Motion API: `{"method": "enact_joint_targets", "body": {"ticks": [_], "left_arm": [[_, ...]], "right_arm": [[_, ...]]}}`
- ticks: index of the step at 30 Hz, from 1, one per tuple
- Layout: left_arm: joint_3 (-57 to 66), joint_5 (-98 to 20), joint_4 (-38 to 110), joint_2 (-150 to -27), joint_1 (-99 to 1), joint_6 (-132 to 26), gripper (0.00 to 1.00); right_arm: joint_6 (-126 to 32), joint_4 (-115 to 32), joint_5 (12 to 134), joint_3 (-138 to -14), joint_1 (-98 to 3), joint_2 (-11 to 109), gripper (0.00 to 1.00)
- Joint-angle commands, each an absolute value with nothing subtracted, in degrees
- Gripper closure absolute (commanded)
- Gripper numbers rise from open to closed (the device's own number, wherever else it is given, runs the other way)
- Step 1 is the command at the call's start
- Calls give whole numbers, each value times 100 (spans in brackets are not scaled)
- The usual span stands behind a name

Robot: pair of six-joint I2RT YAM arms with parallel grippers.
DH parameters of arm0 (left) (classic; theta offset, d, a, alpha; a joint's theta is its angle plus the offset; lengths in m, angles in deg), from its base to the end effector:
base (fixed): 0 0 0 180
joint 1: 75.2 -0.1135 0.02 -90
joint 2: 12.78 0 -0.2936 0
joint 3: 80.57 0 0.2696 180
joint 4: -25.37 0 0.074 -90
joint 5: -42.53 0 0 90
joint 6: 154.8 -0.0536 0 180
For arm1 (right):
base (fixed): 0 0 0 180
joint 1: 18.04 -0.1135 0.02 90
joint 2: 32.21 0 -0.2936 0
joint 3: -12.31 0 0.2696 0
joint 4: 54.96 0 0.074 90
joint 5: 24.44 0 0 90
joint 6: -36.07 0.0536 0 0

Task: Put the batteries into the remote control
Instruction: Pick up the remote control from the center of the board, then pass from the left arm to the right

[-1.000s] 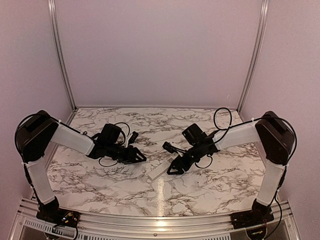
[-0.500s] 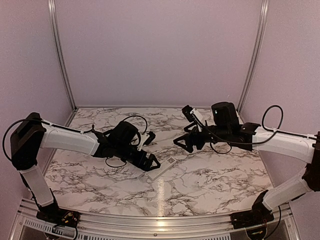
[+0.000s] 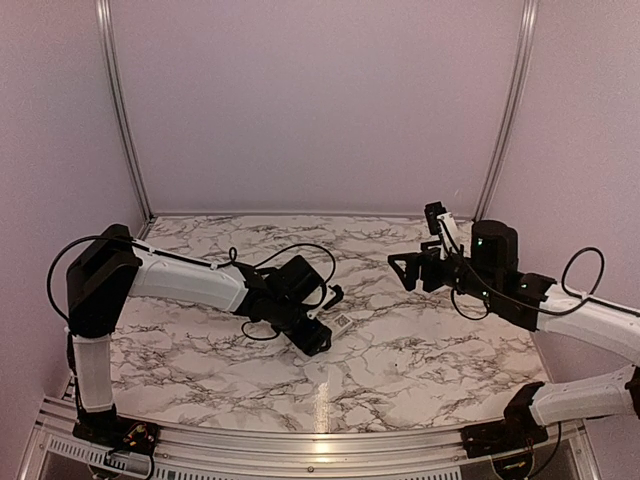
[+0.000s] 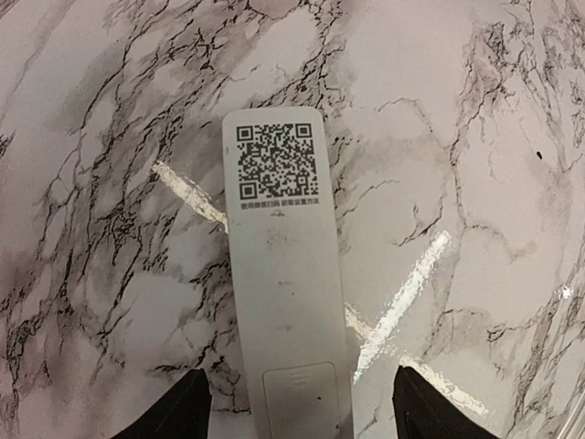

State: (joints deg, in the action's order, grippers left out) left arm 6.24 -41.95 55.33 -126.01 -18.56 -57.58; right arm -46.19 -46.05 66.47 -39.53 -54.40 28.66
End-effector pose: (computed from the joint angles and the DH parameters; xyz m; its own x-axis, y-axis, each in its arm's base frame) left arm 0.2419 -0.3768 0.1573 -0.5625 0.6268 -0.5392 0.7963 0.5863 -0.1491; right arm 0.2127 0.1576 0.2883 -0.3273 -0.0737 -0.9421 -0.5660 0.8136 0.1330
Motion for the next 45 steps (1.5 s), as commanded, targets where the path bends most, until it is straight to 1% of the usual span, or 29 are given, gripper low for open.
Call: {"method": "enact_joint_targets", "body": {"ticks": [1, 4, 9, 13, 18, 22, 27, 30, 35, 37, 40, 45], "left_arm": [[1100, -4456, 6134, -13007, -1868, -5906, 32], [1275, -4575, 6261, -13215, -1868, -5889, 39], [1411, -4469, 6344, -13371, -1868, -5891, 52], [1578, -4338, 6400, -13446, -1898, -5831, 69], [1435, -4120, 6147, -13143, -2088, -5695, 84], [1016, -3670, 5609, -12453, -2304, -5563, 92], [6, -2346, 3852, -11109, -2692, -5232, 92], [-337, -1720, 3154, -10571, -2817, -5110, 90], [-690, -1151, 2249, -9889, -2820, -4939, 89], [-945, -934, 1657, -9665, -2819, -4749, 89], [-1298, -793, 912, -9365, -2816, -4518, 88], [-1503, -544, 371, -9238, -2766, -4349, 87]], "right_arm": [[-4148, -4699, 6699, -3807, -5118, 2800, 1], [-4072, -4664, 6585, -3723, -5082, 2882, 1], [-4111, -4557, 6615, -3831, -5082, 3380, 1], [-4397, -4888, 7040, -3652, -5075, 3715, 1], [-4502, -5029, 7156, -3726, -5080, 3949, 1], [-4681, -5117, 7468, -3906, -5078, 3849, 1], [-4757, -5598, 8345, -4006, -5076, 3649, 1], [-4708, -5917, 9126, -4122, -5074, 3560, 1], [-4104, -6891, 9998, -4247, -5082, 3390, 1], [-3836, -7347, 10450, -4380, -5118, 3425, 1], [-3479, -7807, 10875, -4577, -5198, 3566, 1], [-3024, -8222, 11271, -5001, -5450, 4009, 1]]}}
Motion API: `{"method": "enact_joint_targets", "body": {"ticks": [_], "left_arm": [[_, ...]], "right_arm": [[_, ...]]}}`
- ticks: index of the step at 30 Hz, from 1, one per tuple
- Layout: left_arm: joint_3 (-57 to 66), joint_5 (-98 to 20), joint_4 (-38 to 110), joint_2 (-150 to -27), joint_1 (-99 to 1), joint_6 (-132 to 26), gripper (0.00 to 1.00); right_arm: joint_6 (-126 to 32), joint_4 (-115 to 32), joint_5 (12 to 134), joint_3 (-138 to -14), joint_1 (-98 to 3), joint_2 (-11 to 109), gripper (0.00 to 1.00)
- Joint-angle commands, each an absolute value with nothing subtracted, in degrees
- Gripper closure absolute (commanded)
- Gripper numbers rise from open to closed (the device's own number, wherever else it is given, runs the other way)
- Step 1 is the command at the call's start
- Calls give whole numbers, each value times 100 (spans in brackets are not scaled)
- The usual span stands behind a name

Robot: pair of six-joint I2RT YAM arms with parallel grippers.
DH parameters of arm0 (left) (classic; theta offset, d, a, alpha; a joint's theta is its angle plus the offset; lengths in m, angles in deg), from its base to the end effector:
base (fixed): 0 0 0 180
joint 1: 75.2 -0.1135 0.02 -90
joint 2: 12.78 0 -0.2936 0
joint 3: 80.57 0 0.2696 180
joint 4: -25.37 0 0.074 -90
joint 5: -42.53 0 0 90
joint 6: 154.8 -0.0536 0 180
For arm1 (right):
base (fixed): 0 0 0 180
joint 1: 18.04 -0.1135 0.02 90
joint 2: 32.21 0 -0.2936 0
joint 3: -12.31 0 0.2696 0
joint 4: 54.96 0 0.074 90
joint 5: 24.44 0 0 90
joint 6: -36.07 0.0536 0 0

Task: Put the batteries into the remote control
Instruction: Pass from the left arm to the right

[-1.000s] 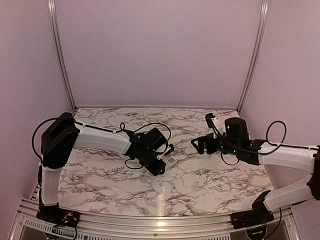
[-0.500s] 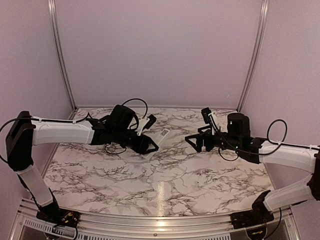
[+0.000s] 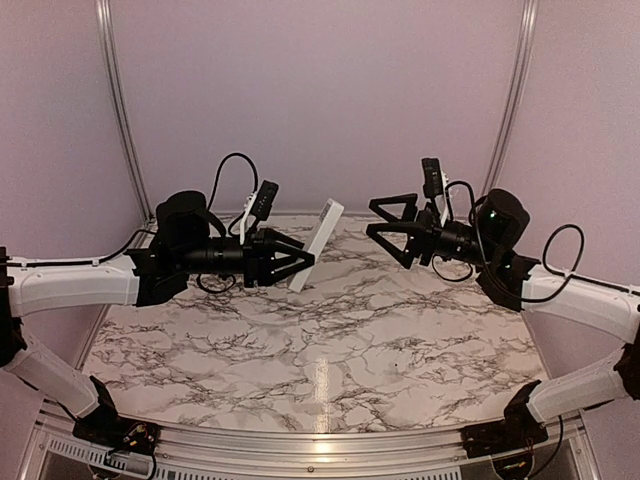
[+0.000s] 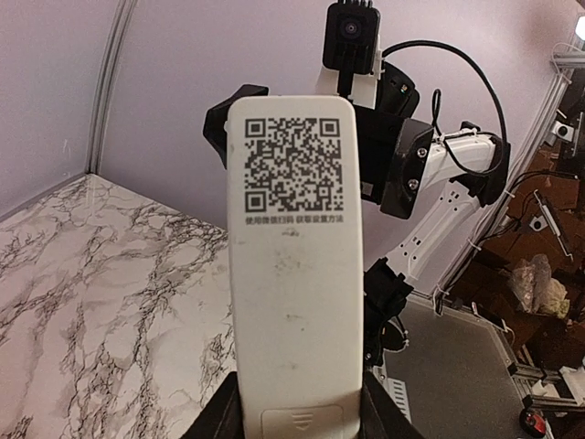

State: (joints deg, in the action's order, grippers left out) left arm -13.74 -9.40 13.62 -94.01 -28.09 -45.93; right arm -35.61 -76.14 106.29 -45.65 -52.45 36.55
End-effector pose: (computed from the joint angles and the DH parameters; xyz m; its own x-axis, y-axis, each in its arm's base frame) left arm 0.2157 -0.2807 0.3312 -0.3519 0.0047 -0.9360 0.9323 0.0909 -0.3501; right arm 0.2205 0.1934 0.3573 -0.1599 0.1792 -0.9707 -0.9559 0.2172 0.1976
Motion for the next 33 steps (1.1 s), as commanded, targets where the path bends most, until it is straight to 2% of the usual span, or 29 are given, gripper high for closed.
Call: {"method": "enact_joint_targets", "body": {"ticks": [1, 9, 16, 28, 30, 33], "left_arm": [[-1533, -526, 308, -9228, -2741, -4336, 87], [-1626, -542, 87, -9187, -2624, -4351, 87], [-1682, -624, 90, -9213, -2618, -4387, 87], [-1699, -780, 219, -9247, -2624, -4471, 85], [-1717, -919, 316, -9229, -2624, -4526, 80], [-1745, -1138, 457, -9154, -2672, -4577, 67]], "right_arm": [[-2951, -8259, 11309, -5097, -5514, 4129, 2], [-2321, -9094, 11673, -5612, -5944, 4895, 11], [-2216, -9227, 11825, -5827, -6162, 5129, 26], [-2028, -9065, 11902, -6082, -6216, 5391, 71], [-2035, -8993, 11892, -6096, -6211, 5368, 79], [-2195, -8432, 11774, -6215, -6211, 5319, 94]]}}
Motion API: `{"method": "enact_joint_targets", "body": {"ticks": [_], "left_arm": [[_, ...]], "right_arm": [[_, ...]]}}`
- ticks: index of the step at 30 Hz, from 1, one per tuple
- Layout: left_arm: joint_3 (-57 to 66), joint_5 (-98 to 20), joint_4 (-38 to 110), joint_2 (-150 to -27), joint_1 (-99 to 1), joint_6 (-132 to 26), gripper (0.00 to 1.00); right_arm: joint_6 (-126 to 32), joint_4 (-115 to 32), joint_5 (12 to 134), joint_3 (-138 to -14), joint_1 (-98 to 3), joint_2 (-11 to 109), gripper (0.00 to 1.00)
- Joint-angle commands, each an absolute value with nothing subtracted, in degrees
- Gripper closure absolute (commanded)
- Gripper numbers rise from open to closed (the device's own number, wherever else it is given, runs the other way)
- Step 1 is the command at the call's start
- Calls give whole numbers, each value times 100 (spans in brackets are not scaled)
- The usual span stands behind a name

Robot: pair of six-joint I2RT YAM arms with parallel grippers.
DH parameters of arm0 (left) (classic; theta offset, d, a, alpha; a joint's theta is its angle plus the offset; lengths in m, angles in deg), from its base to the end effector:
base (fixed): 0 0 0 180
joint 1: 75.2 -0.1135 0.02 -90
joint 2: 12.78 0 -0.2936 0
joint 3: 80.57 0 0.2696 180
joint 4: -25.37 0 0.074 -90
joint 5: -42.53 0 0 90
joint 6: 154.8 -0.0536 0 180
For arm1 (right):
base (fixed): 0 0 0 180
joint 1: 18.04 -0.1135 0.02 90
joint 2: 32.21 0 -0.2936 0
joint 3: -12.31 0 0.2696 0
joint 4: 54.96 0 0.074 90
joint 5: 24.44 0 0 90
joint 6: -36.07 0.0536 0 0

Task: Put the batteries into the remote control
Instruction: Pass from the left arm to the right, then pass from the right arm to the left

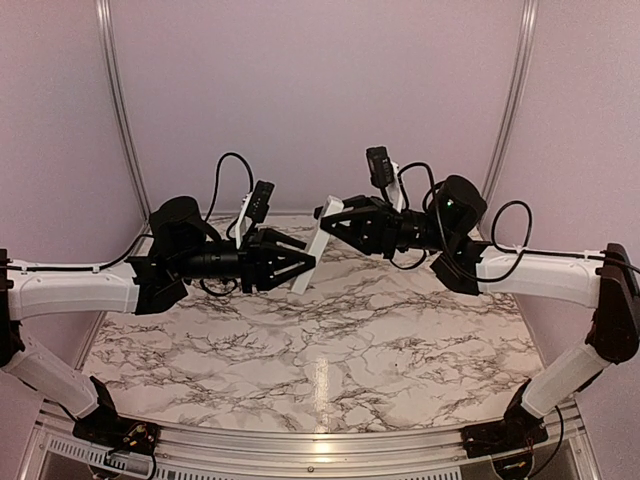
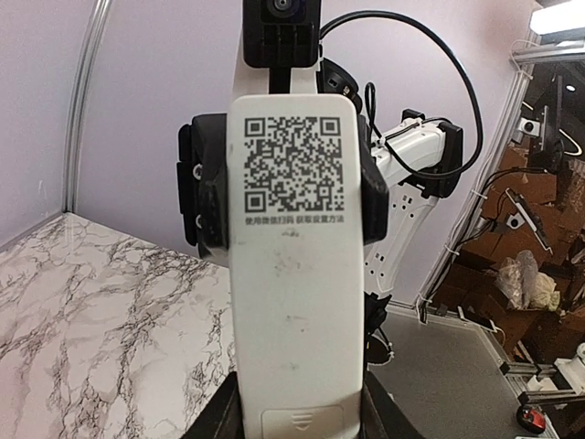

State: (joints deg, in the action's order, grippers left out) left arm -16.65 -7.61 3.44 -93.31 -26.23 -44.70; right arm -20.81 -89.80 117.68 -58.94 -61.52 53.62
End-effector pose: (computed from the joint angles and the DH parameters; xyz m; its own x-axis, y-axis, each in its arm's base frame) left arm 0.2004 -0.2826 0.3367 -0.2858 -0.0734 -0.9555 0.9581 -0.0029 -0.2864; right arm 0.2320 0.2783 0.3755 -0.3140 0.1646 -0.9351 -0.9411 -0.1838 0.2837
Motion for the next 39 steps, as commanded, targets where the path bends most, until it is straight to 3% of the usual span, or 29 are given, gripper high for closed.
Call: {"method": "enact_joint_targets", "body": {"ticks": [1, 3, 9, 10, 17, 23, 31, 39], "left_arm": [[-1771, -1216, 486, -9116, -2683, -4578, 57], [-1855, -1442, 567, -9029, -2724, -4578, 41], [-2092, -2552, 1006, -8579, -2830, -4604, 3], [-2134, -2837, 1142, -8482, -2839, -4634, 1], [-2075, -5019, 2341, -8204, -2896, -4646, 1], [-2033, -5258, 2846, -8606, -2897, -4602, 1], [-1986, -3991, 2586, -9314, -2856, -4644, 4], [-1536, -3134, 2370, -10110, -2823, -4366, 29]], "right_arm": [[-2283, -8192, 11692, -6254, -6205, 5288, 96], [-2431, -7778, 11519, -6325, -6198, 5207, 100], [-2877, -6197, 10688, -6693, -6144, 5179, 100], [-2943, -5897, 10499, -6777, -6139, 5232, 100], [-2953, -3454, 9085, -7872, -6123, 6061, 100], [-2839, -2731, 8488, -8273, -6119, 6649, 100], [-2214, -2814, 8046, -8272, -6110, 6919, 100], [-1752, -2936, 8441, -8272, -6100, 7164, 100]]}}
